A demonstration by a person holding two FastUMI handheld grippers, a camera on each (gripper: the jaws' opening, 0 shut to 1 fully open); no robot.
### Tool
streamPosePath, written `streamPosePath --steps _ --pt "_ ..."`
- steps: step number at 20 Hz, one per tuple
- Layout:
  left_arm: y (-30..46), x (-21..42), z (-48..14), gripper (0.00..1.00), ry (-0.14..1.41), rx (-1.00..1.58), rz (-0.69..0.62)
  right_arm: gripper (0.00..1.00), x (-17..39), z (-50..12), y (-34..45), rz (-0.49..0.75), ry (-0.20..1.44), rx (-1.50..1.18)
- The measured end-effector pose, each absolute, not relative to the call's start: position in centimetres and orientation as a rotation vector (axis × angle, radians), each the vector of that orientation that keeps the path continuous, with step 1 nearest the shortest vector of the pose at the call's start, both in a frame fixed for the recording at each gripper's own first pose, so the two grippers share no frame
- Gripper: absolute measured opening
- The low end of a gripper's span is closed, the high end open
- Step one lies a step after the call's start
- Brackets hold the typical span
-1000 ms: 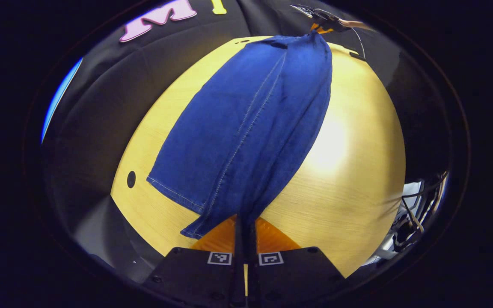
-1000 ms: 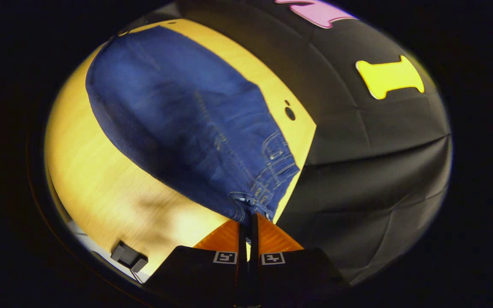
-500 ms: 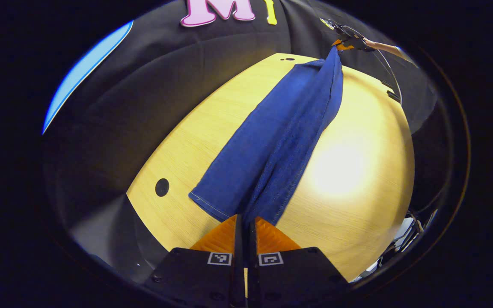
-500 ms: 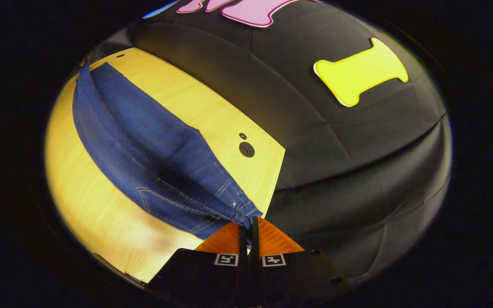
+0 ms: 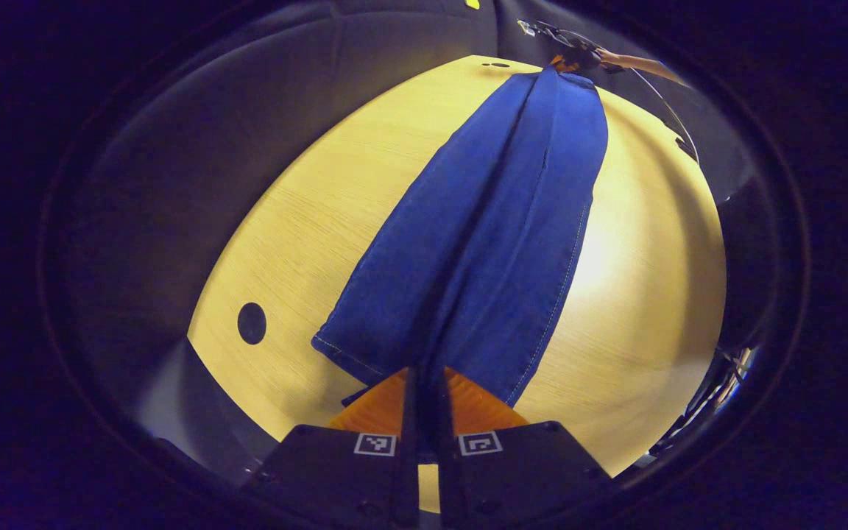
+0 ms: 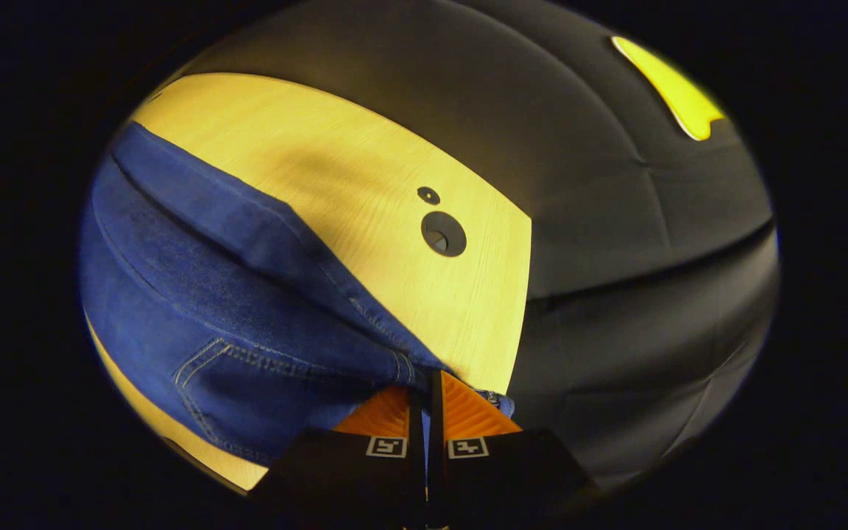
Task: Grasp the waist and the cuffs of the jeans and fold them to make the two legs overlap; first hold the waist and fold one-third of the jeans toward the cuffs, then hold the cuffs and fold the remaining one-third in the same direction to finish folding.
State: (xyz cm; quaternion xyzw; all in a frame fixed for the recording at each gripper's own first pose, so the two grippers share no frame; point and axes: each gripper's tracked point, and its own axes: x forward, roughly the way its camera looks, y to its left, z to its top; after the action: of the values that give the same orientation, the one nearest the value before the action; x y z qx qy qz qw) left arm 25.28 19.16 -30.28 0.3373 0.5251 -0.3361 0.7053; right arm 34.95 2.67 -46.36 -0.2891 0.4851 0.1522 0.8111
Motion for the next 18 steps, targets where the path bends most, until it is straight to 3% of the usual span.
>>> streamPosePath --steps 2,3,5,6,9,12,16,17,18 --pt "19.8 25.5 -30.2 0.2 1.19 0.713 -0.733 0.05 35.1 -46.3 3.5 0.329 1.042 -0.632" --pt "20.7 26.1 -30.0 0.33 1.192 0.703 -0.706 0.05 35.4 -46.9 3.4 0.326 1.042 -0.64" --pt "22.2 26.8 -29.3 0.8 1.166 0.66 -0.641 0.06 35.5 -47.0 3.5 0.317 1.037 -0.654" --pt "22.6 27.9 -29.0 0.95 1.116 0.622 -0.58 0.08 35.6 -46.8 3.5 0.309 1.034 -0.658" --pt "24.0 30.1 -27.9 0.95 0.987 0.521 -0.372 0.14 35.9 -46.5 3.2 0.281 1.041 -0.659" --pt "24.9 31.0 -26.8 0.97 0.904 0.468 -0.266 0.23 35.2 -45.4 3.1 0.272 1.057 -0.631" --pt "26.7 31.8 -23.3 0.96 0.776 0.464 0.002 0.84 35.6 -41.0 2.3 0.265 0.96 -0.638" --pt "25.9 31.6 -22.3 0.97 0.75 0.444 0.015 1.0 36.0 -39.5 2.5 0.253 0.925 -0.623" --pt "24.5 31.6 -21.3 0.96 0.718 0.406 0.016 0.97 36.0 -37.7 2.6 0.249 0.882 -0.594"
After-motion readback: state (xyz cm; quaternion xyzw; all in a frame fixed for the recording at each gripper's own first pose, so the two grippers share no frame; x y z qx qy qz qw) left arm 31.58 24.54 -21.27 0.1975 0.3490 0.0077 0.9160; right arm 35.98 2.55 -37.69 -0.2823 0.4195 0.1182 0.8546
